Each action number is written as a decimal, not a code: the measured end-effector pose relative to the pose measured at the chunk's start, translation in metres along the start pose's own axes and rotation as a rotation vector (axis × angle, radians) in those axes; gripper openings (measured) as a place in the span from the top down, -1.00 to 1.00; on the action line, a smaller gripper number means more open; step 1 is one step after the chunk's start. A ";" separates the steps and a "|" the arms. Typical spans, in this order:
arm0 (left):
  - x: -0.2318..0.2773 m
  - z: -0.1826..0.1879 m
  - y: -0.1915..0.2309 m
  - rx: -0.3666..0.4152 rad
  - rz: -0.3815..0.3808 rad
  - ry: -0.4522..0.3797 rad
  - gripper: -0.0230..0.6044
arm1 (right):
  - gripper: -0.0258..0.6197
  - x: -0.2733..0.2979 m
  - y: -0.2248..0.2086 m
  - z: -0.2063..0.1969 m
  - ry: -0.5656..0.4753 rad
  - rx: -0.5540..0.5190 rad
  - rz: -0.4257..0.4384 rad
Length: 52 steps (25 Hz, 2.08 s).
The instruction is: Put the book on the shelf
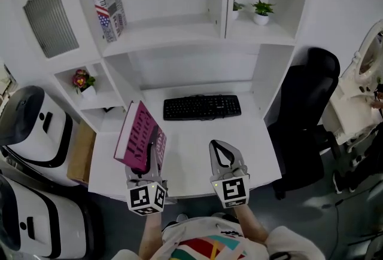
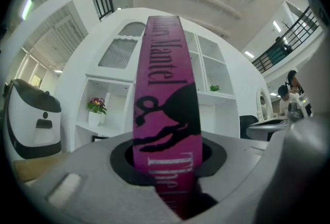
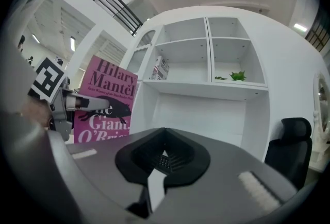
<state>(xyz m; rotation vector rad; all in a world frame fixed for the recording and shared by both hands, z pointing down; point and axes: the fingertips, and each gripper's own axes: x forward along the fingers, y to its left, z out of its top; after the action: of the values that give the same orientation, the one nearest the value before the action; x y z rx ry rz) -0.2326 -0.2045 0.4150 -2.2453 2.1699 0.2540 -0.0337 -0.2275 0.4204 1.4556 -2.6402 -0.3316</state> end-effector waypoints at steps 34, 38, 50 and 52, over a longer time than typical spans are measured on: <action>0.128 0.272 -0.015 0.127 -0.115 -0.185 0.47 | 0.91 -0.011 0.000 0.047 -0.099 -0.017 0.074; 0.154 0.291 -0.013 0.151 -0.119 -0.161 0.47 | 0.91 -0.013 -0.005 0.048 -0.089 -0.011 0.060; 0.240 0.290 -0.001 0.127 -0.122 -0.026 0.47 | 0.91 -0.008 -0.030 0.042 -0.110 0.054 0.004; 0.250 0.286 -0.001 0.133 -0.122 -0.005 0.47 | 0.91 -0.008 -0.032 0.037 -0.105 0.072 0.007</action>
<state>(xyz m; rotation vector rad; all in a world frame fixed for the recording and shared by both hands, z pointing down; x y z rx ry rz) -0.2561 -0.4182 0.1021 -2.2886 1.9738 0.1100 -0.0110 -0.2321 0.3764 1.4889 -2.7667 -0.3242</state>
